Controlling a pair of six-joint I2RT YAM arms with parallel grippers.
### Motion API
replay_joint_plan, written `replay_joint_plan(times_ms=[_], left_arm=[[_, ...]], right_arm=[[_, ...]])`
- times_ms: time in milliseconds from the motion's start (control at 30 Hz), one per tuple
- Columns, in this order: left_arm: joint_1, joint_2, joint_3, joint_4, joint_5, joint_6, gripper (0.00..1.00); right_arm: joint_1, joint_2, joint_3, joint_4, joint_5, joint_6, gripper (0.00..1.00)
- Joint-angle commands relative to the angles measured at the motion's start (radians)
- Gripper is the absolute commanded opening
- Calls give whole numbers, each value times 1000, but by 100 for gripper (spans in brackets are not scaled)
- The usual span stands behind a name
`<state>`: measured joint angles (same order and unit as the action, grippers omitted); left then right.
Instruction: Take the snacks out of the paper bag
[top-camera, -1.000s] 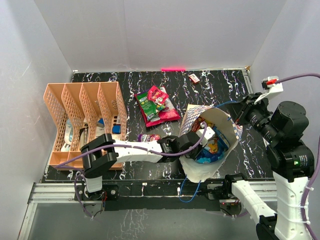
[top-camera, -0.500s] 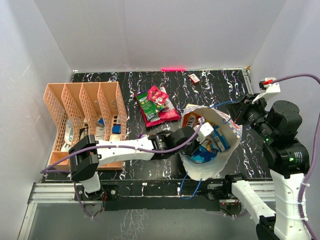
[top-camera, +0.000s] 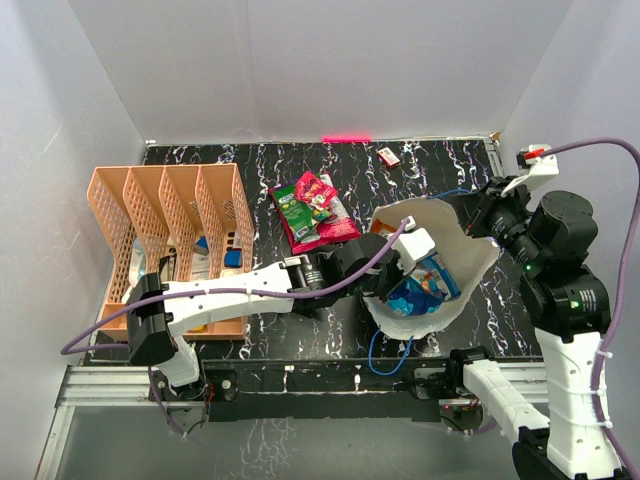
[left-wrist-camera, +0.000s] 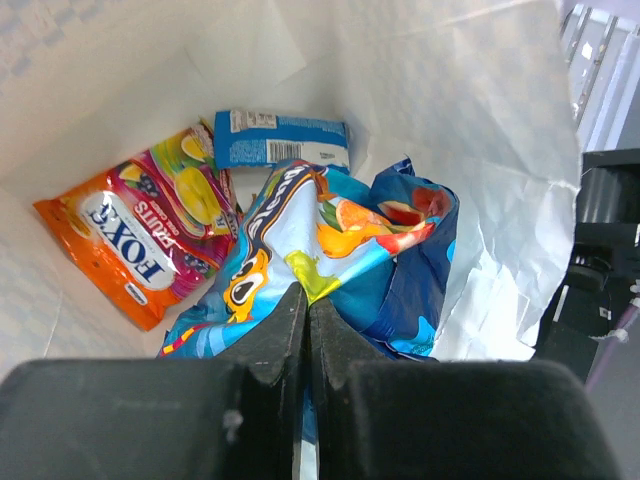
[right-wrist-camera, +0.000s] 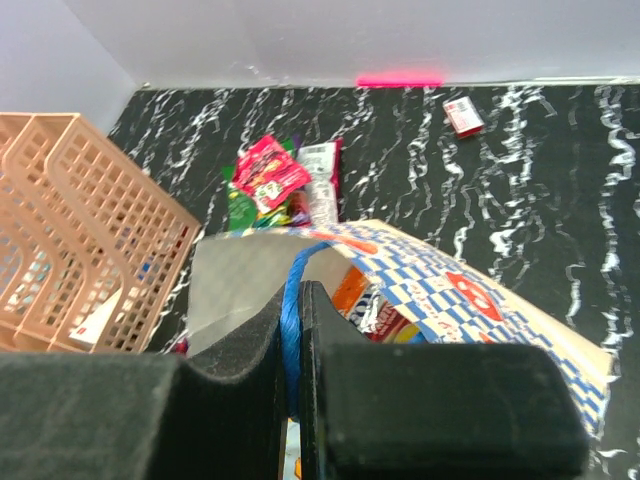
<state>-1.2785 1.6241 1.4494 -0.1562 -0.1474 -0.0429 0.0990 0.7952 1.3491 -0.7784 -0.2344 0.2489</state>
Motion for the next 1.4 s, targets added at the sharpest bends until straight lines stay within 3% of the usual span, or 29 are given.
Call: replay_joint_plan(times_ms=[0, 133, 367, 633, 733, 767, 900, 1067, 1200, 1367], left_arm=[[-3, -39, 183, 41, -62, 45, 0], [-3, -10, 291, 10, -75, 71, 0], [-3, 34, 509, -107, -86, 58, 0], [-3, 53, 584, -120, -102, 77, 0], [-3, 50, 619, -130, -106, 86, 0], [-3, 51, 673, -171, -124, 90, 0], [-4, 41, 762, -250, -167, 92, 0], [-3, -21, 791, -287, -228, 116, 0], [-3, -60, 796, -348, -356, 172, 0], [-3, -141, 678, -379, -524, 228, 0]], right_arm=[[4, 14, -46, 104, -125, 25, 8], [4, 1, -88, 120, -107, 34, 8], [4, -36, -132, 173, 67, 59, 8], [4, 14, -132, 207, -100, 78, 8], [4, 9, -136, 202, -8, 88, 8], [4, 3, -130, 189, 117, 94, 8], [4, 12, -117, 159, 317, 116, 8], [4, 35, -128, 179, 405, 101, 8], [4, 40, -117, 182, 475, 79, 8], [4, 20, -73, 184, 598, 3, 8]])
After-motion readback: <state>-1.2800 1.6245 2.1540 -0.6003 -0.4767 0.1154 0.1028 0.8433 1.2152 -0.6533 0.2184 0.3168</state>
